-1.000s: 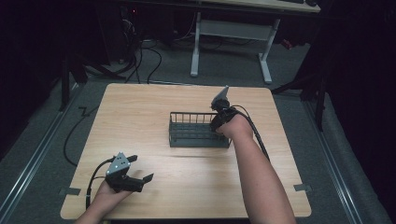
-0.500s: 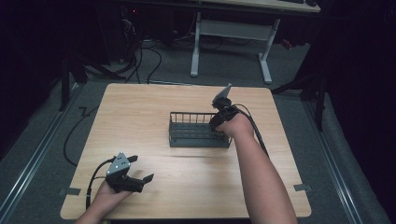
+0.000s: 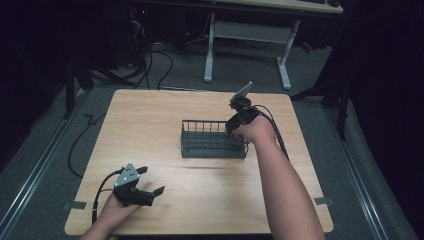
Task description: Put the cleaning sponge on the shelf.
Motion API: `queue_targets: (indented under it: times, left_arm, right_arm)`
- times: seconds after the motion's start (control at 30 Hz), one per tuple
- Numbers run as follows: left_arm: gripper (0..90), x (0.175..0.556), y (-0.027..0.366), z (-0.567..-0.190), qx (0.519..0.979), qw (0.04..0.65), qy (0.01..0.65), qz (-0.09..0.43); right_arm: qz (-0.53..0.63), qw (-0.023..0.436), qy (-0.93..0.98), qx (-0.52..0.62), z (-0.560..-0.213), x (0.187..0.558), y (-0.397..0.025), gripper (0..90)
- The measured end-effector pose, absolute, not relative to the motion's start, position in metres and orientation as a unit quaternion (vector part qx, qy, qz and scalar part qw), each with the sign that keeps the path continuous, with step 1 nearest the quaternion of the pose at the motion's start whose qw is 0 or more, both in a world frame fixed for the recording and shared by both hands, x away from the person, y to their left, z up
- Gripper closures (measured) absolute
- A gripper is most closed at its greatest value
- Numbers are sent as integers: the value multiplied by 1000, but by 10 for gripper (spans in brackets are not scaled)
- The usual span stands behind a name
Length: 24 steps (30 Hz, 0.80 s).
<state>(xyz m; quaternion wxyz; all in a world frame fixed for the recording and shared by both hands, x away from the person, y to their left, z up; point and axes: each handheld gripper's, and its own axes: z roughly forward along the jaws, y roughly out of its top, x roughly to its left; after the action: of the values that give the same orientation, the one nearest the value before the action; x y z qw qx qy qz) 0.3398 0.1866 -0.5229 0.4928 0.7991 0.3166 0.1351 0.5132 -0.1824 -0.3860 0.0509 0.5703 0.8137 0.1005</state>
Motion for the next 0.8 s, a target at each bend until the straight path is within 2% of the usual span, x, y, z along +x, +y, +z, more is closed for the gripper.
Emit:
queue_targets:
  times: [0.27,0.8]
  left_arm:
    - [29,340,186,-523,798,494,316,136]
    - [29,341,185,-524,801,491,316,133]
  right_arm:
    - [111,61,811,571,-368,508,-186,336]
    - [107,47,808,577,-377,490,-198,336]
